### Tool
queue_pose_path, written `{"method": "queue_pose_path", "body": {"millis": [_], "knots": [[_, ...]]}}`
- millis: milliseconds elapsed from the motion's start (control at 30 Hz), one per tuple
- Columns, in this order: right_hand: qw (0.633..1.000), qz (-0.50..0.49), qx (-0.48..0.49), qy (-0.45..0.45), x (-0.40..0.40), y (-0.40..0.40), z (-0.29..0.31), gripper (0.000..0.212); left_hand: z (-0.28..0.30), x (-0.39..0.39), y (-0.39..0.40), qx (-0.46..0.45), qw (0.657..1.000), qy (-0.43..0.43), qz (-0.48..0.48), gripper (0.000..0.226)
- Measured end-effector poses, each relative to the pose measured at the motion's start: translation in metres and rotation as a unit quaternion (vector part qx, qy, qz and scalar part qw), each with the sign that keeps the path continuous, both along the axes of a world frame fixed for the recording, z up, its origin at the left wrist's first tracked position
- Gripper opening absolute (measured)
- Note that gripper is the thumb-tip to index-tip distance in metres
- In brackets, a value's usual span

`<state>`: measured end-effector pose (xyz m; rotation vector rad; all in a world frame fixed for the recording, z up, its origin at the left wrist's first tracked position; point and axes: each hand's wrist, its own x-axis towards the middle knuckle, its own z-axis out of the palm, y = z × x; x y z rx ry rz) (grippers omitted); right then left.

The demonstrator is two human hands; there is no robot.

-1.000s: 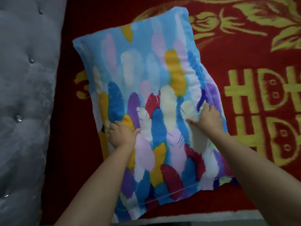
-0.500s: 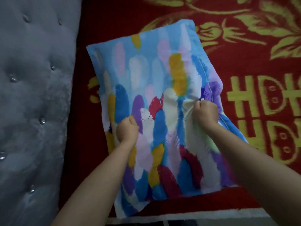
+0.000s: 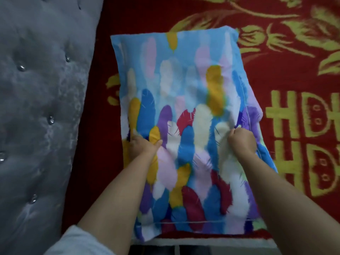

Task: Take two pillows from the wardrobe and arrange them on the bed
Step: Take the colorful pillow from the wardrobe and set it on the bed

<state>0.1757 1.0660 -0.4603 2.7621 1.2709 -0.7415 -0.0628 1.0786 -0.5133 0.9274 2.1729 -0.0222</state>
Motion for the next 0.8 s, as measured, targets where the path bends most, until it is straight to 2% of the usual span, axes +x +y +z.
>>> {"method": "queue_pose_path", "body": {"millis": [133, 200, 300, 433, 567, 700, 800], "knots": [[0.999, -0.014, -0.025, -0.017, -0.002, -0.01, -0.028, 0.035, -0.01, -0.009, 0.016, -0.059, 0.981, 0.09, -0.159, 0.063], [1.0, -0.016, -0.014, -0.012, 0.001, -0.008, -0.03, 0.036, -0.008, -0.012, 0.023, -0.068, 0.97, 0.098, -0.211, 0.054], [1.0, -0.002, 0.027, 0.004, 0.005, -0.01, -0.019, 0.04, 0.003, -0.017, 0.022, -0.031, 0.963, 0.089, -0.251, 0.051], [0.995, 0.033, 0.088, 0.039, -0.002, -0.009, 0.016, 0.041, 0.042, -0.02, 0.017, 0.033, 0.973, 0.069, -0.218, 0.047], [0.98, 0.048, 0.147, 0.125, -0.021, 0.012, 0.055, 0.046, 0.099, -0.037, 0.052, 0.093, 0.98, 0.092, -0.148, 0.042], [0.963, 0.003, 0.213, 0.167, -0.036, 0.047, 0.094, 0.049, 0.155, -0.053, 0.098, 0.211, 0.953, 0.136, -0.17, 0.039], [0.953, 0.011, 0.264, 0.146, -0.047, 0.087, 0.126, 0.043, 0.191, -0.057, 0.142, 0.268, 0.93, 0.167, -0.189, 0.04]]}}
